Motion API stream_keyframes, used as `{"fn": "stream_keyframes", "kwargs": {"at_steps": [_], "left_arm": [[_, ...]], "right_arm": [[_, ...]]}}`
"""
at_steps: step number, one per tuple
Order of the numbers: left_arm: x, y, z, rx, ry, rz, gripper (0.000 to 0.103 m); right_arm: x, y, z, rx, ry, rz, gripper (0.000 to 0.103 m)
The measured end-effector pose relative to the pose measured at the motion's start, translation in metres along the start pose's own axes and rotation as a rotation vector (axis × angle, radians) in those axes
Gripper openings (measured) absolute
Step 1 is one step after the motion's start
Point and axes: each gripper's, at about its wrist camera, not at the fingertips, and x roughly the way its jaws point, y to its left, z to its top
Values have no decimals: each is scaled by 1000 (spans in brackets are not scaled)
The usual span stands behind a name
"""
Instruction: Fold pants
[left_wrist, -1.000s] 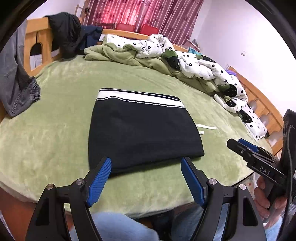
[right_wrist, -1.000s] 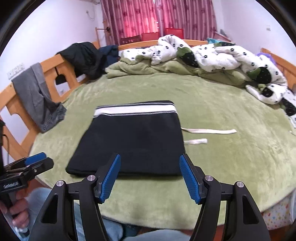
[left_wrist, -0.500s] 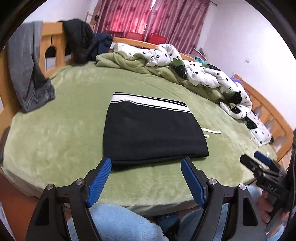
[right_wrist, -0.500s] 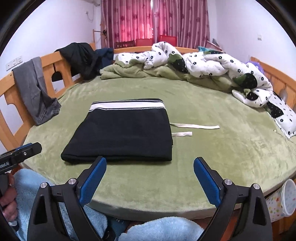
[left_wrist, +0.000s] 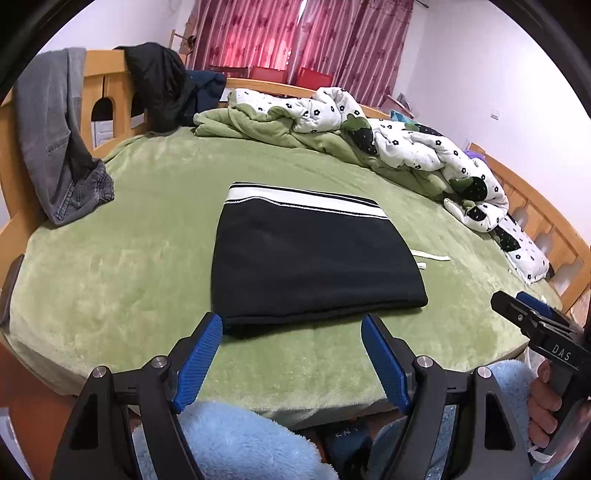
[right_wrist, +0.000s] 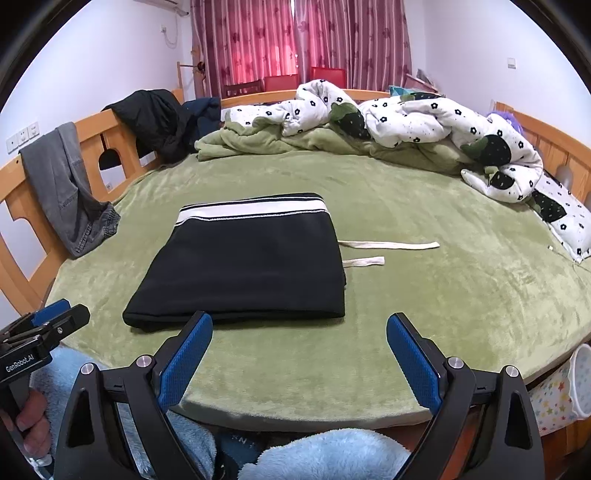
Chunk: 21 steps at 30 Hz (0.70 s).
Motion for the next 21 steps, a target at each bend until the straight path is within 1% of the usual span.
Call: {"fn": "stream_keyframes", "kwargs": {"at_steps": [4,15,21], "left_arm": [[-1,7,0,-29,-3,-5,76],[1,12,0,-56,7,-7,76],[2,13,-1,-56,9,10,76]], "right_arm": [[2,2,0,-5,9,7,94],[3,12,-1,-31,10,-3,94],[3,12,-1,-31,11,-1,94]]}}
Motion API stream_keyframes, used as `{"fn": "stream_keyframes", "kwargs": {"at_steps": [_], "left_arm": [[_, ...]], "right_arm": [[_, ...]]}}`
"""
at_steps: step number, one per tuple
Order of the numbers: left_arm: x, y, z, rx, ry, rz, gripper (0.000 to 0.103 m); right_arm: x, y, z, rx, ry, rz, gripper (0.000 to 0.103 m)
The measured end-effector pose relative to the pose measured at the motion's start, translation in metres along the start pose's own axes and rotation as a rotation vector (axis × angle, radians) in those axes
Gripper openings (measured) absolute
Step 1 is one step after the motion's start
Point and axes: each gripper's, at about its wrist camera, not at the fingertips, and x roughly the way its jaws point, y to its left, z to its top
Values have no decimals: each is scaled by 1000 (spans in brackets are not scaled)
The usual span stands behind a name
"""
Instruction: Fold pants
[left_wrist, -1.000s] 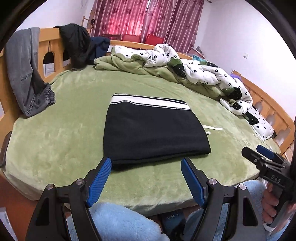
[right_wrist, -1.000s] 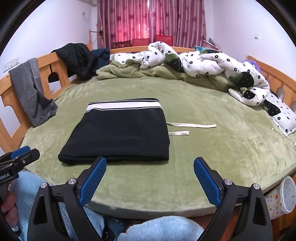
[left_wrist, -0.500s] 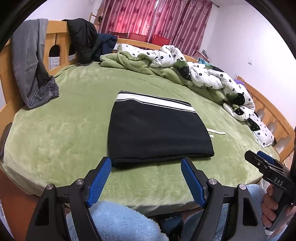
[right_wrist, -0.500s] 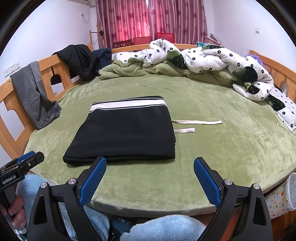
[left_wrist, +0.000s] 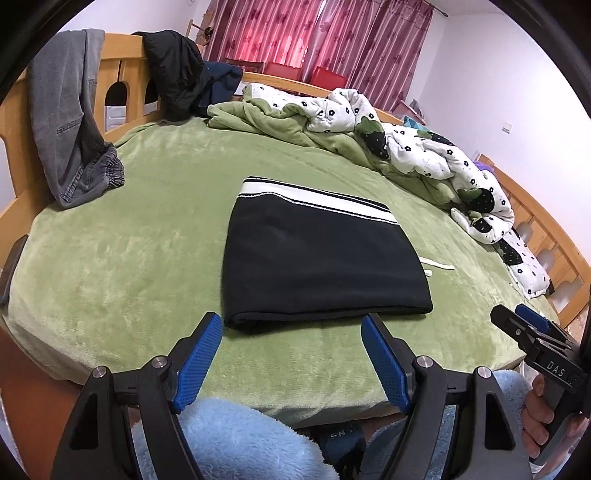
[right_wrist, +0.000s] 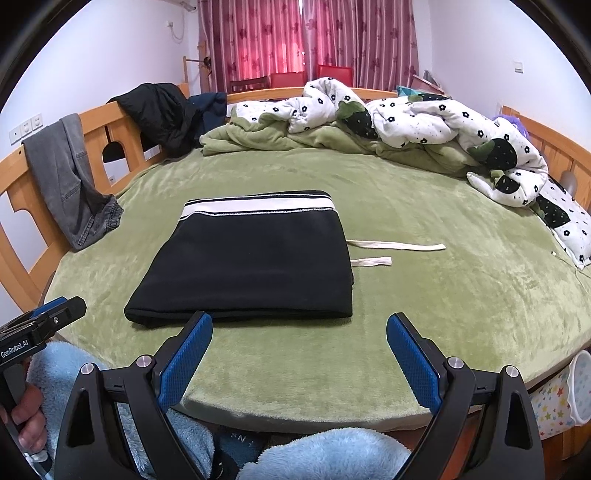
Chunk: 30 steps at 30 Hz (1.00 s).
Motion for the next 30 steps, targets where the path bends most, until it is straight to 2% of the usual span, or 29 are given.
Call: {"fn": "stream_keyframes", "kwargs": {"at_steps": [30], "left_arm": [[1,-1,0,6,0,3,77]], "right_arm": [[0,3,-2,9,1,6,94]]}}
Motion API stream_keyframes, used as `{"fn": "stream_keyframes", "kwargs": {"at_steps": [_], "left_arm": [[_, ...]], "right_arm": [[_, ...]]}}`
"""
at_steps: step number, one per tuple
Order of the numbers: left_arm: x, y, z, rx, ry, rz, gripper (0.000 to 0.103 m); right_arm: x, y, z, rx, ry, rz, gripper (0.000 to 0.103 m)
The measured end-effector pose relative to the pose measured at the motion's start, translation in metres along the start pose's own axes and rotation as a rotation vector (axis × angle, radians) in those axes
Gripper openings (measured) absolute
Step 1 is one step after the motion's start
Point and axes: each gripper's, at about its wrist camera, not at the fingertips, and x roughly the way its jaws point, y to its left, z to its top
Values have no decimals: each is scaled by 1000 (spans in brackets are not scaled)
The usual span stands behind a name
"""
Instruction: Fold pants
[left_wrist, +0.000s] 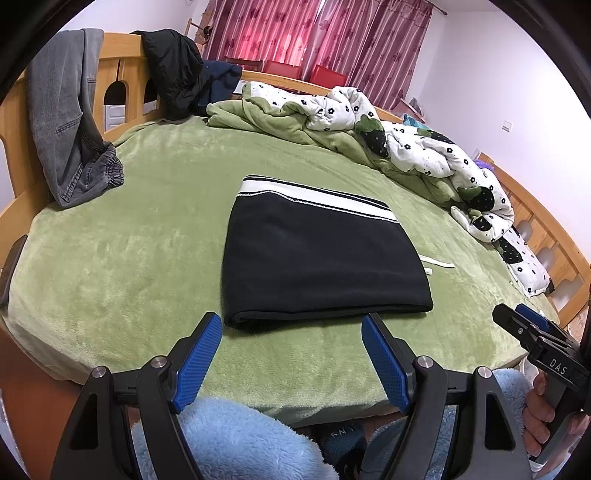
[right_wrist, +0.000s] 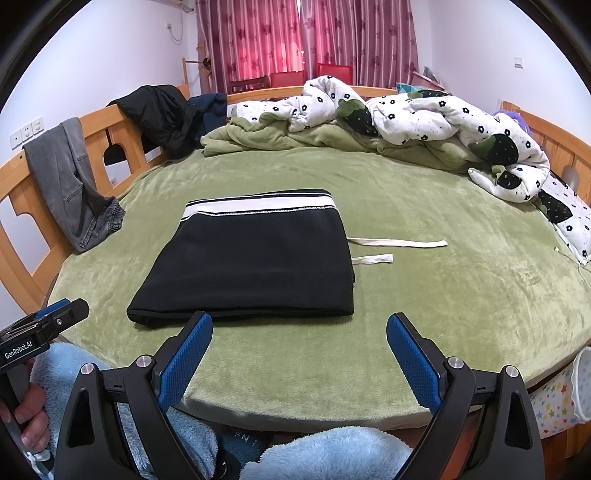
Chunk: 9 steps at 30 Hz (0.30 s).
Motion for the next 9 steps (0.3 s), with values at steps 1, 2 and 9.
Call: {"fn": "stream_keyframes", "kwargs": {"at_steps": [1,2,9], "left_arm": [[0,0,0,0,1,0,77],[0,1,0,1,1,-1,77],[-1,-3,-3,11,-2,-14,77]], "right_arm": [[1,1,-1,-1,2,-1,94],[1,2,-2,-3,2,-2,94],[1,4,-2,0,2,-3,94]]}}
